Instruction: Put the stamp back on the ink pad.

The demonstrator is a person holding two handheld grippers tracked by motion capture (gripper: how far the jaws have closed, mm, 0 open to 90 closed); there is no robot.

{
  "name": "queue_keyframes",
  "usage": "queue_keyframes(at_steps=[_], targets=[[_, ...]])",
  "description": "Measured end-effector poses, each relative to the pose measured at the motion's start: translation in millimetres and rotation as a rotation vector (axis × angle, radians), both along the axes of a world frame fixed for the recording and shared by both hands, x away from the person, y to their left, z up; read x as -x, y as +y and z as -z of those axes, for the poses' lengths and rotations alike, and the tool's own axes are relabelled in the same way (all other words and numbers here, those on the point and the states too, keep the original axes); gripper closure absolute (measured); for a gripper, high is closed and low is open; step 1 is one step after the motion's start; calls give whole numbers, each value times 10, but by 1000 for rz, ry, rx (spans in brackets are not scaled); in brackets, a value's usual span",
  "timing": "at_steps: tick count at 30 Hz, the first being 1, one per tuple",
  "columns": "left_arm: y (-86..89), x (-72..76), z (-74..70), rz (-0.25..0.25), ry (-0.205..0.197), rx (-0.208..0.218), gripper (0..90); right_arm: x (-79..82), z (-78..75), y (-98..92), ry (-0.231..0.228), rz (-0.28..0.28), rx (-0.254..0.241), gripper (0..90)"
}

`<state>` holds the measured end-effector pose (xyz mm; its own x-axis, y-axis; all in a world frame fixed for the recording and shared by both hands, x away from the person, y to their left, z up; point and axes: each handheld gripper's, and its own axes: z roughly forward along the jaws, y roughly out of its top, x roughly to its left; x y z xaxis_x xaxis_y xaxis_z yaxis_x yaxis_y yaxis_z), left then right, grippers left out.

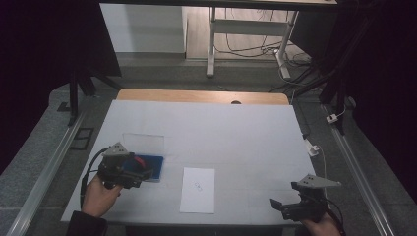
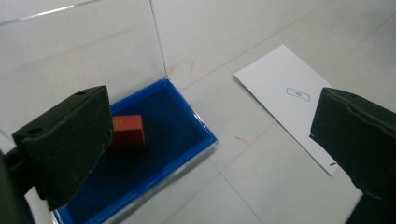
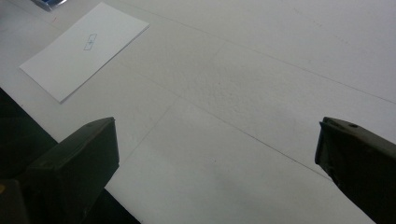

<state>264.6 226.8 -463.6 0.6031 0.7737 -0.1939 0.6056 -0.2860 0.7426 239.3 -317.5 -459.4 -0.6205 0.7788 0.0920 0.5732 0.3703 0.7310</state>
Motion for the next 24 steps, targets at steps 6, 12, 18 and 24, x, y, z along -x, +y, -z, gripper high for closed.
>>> queue_keyframes(at_steps=[6,12,18,24], targets=[[89,179,-5,-12,-3,21,0,-4,1,-6,2,3,-6,0],[150,343,21,-23,1,20,0,-6,0,-14,3,7,-13,0],[228,472,42,-42,10,33,0,-12,0,-23,7,10,-24,0],[313,573,89,-58,24,43,0,-13,-2,-30,10,13,-26,0]])
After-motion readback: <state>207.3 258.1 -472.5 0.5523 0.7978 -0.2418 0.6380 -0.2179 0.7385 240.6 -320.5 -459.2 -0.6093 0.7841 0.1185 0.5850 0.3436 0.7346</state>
